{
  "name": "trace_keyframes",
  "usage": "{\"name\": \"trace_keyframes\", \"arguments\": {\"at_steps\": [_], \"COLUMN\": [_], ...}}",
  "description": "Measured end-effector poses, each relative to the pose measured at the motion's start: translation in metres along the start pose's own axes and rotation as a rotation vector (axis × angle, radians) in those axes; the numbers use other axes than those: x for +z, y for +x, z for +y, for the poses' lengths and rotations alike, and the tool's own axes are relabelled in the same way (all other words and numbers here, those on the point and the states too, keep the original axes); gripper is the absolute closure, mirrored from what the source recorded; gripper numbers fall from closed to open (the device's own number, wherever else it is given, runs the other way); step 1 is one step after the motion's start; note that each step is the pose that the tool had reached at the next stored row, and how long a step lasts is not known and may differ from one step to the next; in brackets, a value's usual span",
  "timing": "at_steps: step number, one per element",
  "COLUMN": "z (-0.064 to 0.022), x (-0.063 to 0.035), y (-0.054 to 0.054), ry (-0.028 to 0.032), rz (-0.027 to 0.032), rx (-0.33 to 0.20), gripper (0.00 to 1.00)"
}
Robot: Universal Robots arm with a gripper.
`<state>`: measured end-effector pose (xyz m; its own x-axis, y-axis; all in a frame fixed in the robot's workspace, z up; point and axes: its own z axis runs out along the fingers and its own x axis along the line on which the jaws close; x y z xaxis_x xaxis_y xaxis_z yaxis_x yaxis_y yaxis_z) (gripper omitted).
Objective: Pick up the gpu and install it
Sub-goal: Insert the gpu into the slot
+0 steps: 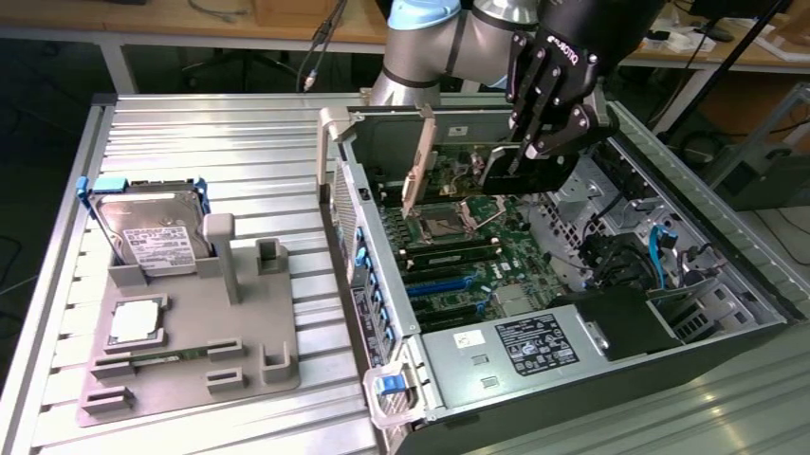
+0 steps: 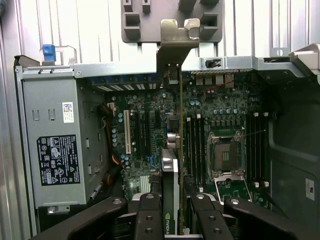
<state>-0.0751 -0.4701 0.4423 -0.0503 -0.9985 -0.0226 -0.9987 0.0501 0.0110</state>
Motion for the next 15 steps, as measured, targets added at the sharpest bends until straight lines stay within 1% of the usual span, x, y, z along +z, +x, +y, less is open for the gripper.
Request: {"name": "trace_keyframes", "arguments": {"at_steps": [5,9,12,15], "z": [0.0000,-0.0001,-0.0001,-0.0002], "x": [0.0005,0.0038,0.0075,0.0139], "y": [0.000,0.000,0.000,0.000], "ry": [0.0000,0.0000,0.0001,0.0001], "rz": [0.0000,0.0000,0.0000,-0.0001], "rx": [0.000,0.000,0.000,0.000], "gripper": [0.73,0.73,0.73,0.73]}}
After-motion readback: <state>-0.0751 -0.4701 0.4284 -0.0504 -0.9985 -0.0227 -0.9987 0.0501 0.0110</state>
